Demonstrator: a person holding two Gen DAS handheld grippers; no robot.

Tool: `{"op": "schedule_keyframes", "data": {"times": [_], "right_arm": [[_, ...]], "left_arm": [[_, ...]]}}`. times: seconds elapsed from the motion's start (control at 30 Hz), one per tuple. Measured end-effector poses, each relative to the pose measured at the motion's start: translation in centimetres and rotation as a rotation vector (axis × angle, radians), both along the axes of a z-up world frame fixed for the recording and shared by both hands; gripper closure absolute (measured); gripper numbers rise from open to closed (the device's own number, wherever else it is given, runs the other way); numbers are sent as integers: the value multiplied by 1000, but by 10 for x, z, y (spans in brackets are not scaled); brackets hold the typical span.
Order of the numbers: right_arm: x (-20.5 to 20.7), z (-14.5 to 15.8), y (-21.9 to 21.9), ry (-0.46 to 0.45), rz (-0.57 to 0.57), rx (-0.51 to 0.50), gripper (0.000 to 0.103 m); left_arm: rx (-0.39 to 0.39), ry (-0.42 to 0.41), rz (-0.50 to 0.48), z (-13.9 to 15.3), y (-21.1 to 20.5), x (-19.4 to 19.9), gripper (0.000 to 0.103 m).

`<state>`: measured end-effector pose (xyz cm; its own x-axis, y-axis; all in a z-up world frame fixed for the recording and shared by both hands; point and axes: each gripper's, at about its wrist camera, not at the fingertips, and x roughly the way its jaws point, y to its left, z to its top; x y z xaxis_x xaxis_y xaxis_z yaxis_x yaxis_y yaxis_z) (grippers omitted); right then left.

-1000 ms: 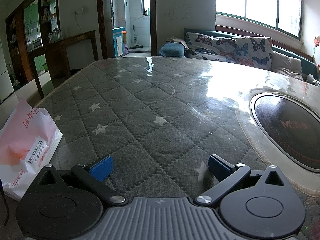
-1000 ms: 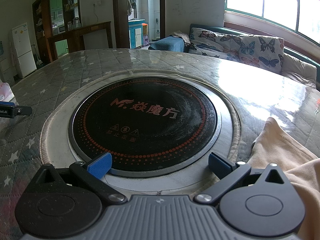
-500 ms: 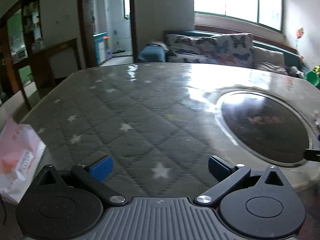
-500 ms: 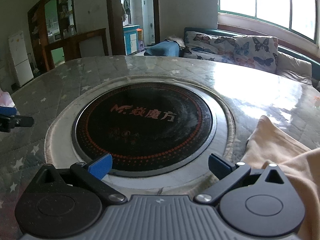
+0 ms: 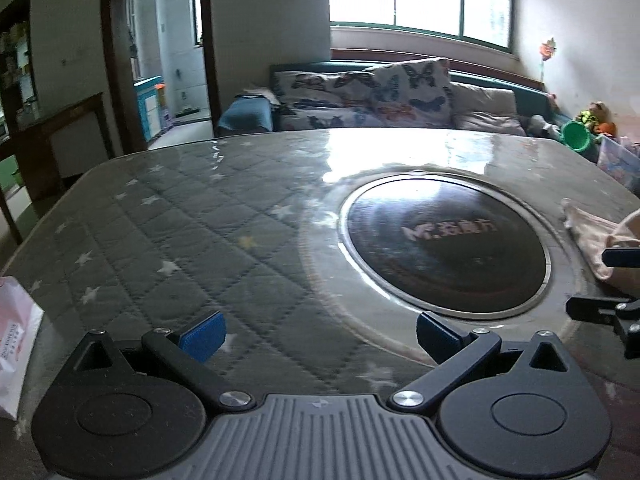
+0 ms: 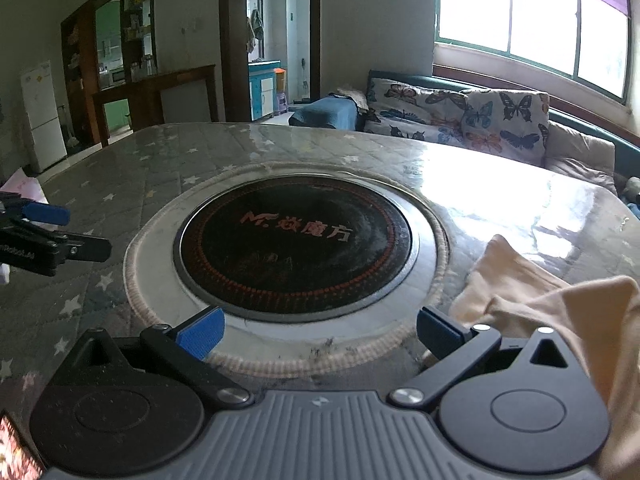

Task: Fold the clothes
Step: 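Move both tools toward the crumpled cream sweatshirt on the table, then lower the open right tool onto the crumpled cream sweatshirt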

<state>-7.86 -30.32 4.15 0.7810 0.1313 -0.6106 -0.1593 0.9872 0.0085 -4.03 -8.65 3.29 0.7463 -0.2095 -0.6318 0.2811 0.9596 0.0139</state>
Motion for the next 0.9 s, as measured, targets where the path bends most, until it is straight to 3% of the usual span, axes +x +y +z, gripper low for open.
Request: {"op": "schedule_keyframes", "data": {"times": [0.33,0.9], "right_arm": [[-35,8,-9,-37,-42,32,0],[-58,-10,-25,46,-80,33,0]], "left_arm": [[12,-4,-93,4,-29,-14,0],[14,24,-212,7,-69,-26,0]]}}
